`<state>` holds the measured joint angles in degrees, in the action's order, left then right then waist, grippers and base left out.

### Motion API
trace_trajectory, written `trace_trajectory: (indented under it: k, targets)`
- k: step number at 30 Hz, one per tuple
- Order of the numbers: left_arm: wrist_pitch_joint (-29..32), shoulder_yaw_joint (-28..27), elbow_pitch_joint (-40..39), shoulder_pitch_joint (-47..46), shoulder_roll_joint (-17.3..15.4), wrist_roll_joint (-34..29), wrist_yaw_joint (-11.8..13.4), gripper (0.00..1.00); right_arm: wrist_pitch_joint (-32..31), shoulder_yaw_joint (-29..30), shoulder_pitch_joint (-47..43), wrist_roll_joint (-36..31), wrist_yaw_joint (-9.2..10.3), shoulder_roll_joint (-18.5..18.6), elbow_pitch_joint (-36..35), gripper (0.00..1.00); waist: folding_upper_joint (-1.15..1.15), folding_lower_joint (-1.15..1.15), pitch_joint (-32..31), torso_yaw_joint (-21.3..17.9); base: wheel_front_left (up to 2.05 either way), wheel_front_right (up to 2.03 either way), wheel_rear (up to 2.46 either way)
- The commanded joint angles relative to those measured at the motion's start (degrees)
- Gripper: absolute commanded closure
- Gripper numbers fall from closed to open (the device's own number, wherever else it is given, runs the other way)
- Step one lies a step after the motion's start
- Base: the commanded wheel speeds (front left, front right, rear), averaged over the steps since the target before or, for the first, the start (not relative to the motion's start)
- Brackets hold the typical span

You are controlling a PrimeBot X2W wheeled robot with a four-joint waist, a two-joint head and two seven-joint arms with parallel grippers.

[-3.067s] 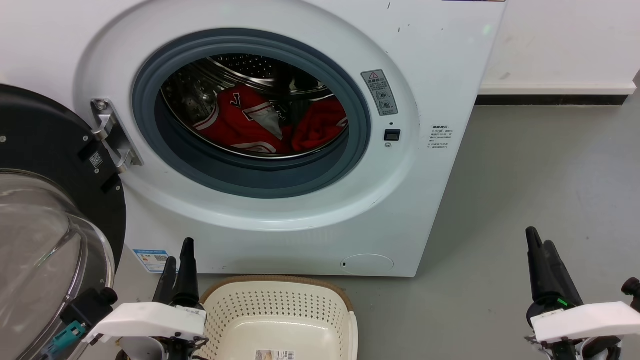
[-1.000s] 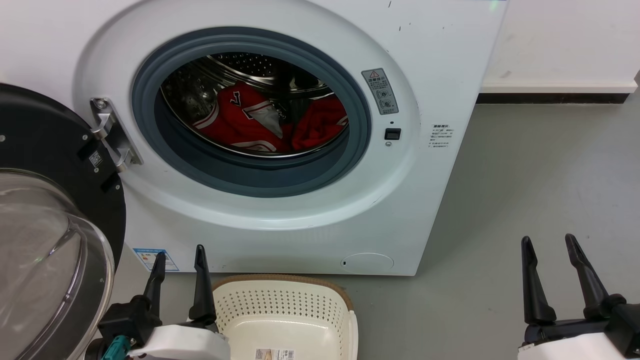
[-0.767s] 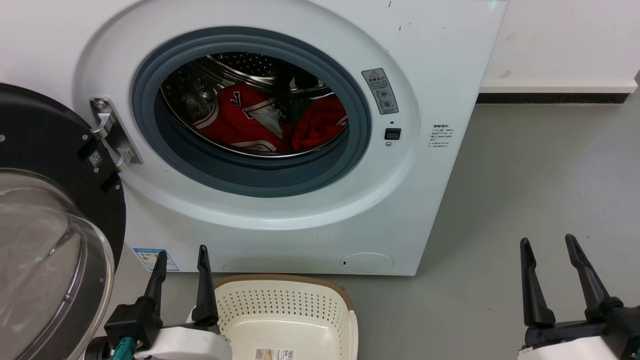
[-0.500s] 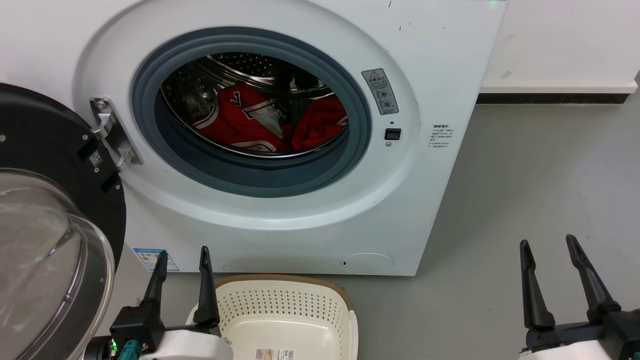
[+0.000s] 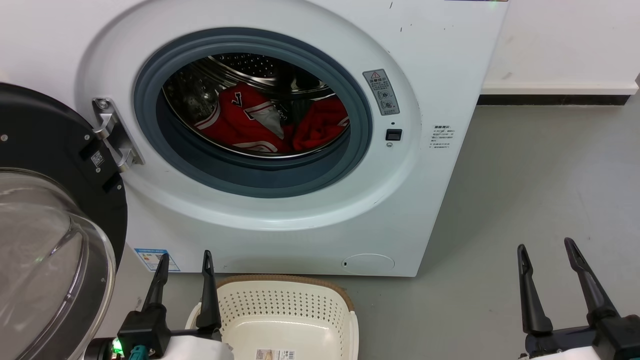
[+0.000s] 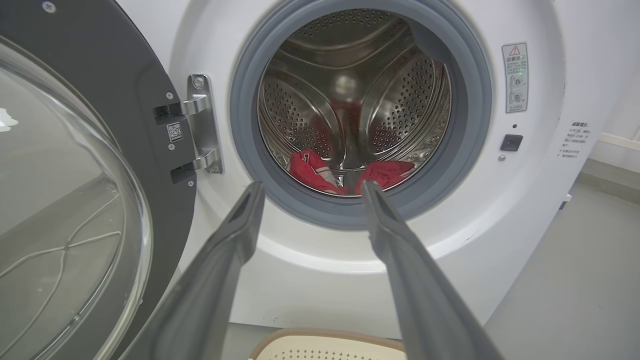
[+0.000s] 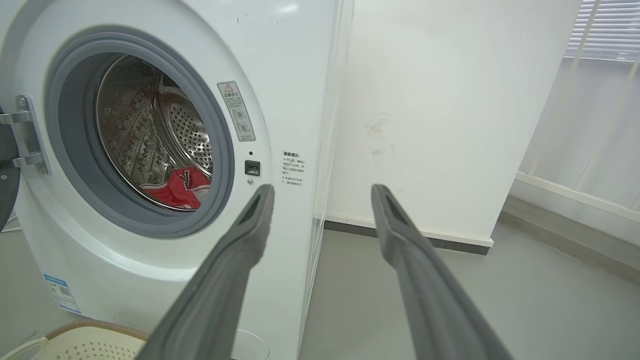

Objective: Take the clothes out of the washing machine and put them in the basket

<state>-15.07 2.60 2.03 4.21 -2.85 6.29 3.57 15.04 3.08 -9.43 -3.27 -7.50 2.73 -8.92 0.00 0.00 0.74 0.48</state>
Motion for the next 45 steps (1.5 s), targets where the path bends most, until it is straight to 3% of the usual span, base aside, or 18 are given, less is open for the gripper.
trace_trajectory:
  k: [1, 31, 37, 45]
  targets:
    - [-0.2, -0.1, 0.1, 0.3, -0.1, 0.1, 0.2, 0.0, 0.2, -0.1, -0.4, 0.2, 0.03, 0.3, 0.2, 0.0, 0.0, 0.0, 0.0, 0.0, 0.0, 0.0, 0.0]
    - [-0.2, 0.0, 1.3, -0.1, 0.0, -0.1, 0.4, 0.0, 0.2, -0.4, -0.3, 2.2, 0.02, 0.3, 1.4, 0.0, 0.0, 0.0, 0.4, -0.4, 0.0, 0.0, 0.0]
    - [-0.2, 0.6, 4.8, -4.7, -0.1, -1.3, -0.4, 0.0, 0.2, -0.6, 1.2, 2.1, 0.02, 0.3, 1.1, 0.0, 0.0, 0.0, 2.0, -1.1, 0.0, 0.0, 0.0]
    - [-0.2, -0.1, 13.6, -18.1, -0.7, -3.6, -2.5, 0.0, 0.2, -1.3, 3.8, 2.1, 0.02, 0.3, 0.6, 0.0, 0.0, 0.0, 7.3, -2.8, 0.0, 0.0, 0.0]
